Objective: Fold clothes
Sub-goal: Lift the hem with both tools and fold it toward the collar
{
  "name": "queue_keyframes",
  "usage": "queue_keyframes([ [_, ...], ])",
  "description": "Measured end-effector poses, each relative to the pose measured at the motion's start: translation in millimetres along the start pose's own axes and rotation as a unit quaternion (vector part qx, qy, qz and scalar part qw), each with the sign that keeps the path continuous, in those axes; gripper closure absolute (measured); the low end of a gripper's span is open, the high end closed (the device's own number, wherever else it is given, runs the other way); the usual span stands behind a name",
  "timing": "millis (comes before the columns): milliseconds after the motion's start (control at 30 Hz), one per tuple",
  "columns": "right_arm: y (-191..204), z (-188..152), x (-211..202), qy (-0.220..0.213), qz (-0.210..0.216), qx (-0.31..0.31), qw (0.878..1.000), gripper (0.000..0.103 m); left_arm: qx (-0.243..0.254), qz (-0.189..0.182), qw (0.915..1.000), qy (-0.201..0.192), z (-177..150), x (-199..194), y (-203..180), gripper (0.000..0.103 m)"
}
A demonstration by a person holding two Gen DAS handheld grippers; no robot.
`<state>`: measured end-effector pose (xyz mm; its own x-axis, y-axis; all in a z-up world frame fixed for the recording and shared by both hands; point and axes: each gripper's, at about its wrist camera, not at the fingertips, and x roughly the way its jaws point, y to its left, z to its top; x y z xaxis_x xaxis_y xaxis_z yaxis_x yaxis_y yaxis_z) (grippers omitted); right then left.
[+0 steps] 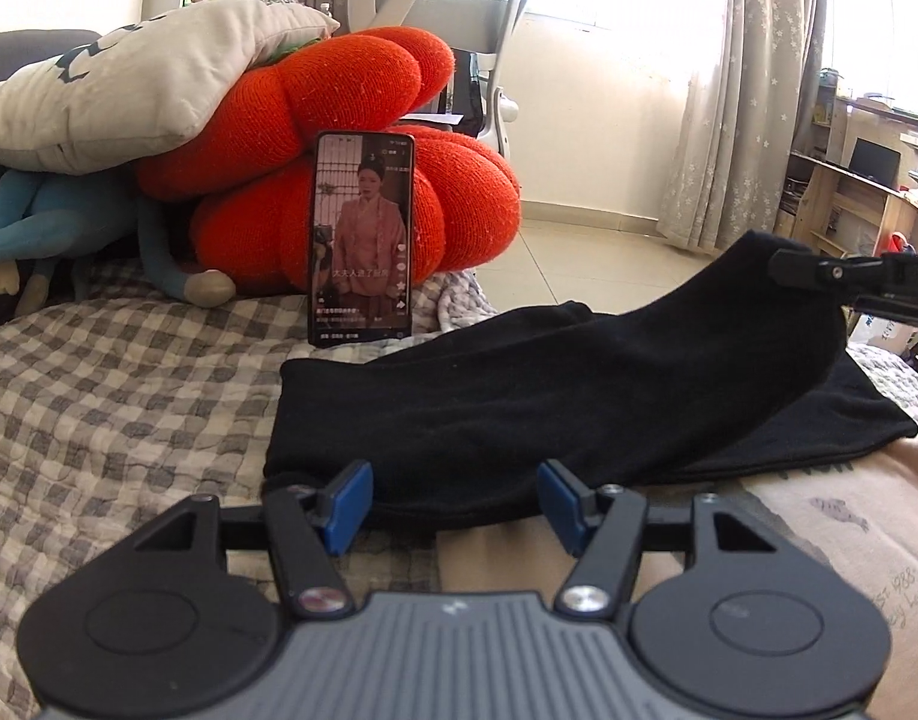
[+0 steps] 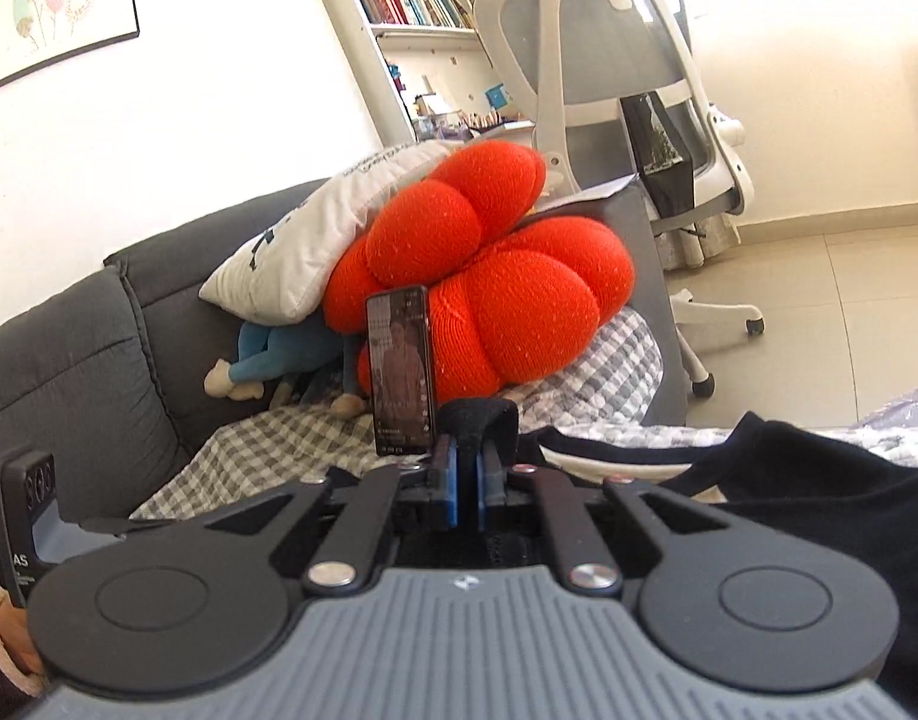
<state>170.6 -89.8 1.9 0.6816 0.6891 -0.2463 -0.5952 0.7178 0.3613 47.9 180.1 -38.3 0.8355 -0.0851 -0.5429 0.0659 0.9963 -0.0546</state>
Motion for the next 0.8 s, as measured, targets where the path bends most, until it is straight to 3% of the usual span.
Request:
queue_keyframes([
  [467,-44.8,23.7,-45.4,-0.066,-0.057,0.065,0.994,0.095,0.026,0.024,0.9993,0.007,-3.2,12.7,-4.0,0.041],
  [667,-54.9,27.5,-48.3,-0.069,-0.061,0.084,0.992,0.095,-0.003,0.007,0.9998,0.017,-1.2,28.0,6.9,0.042],
  [700,-55.8,27.6,-46.8,-0.066,-0.06,0.086,0.992,0.095,-0.016,-0.002,0.9997,0.016,-1.0,29.3,11.1,0.043],
  [800,-56.9,24.5,-40.2,-0.052,-0.056,0.093,0.993,0.094,-0.062,-0.032,0.9974,0.015,-2.3,32.7,24.7,0.062],
])
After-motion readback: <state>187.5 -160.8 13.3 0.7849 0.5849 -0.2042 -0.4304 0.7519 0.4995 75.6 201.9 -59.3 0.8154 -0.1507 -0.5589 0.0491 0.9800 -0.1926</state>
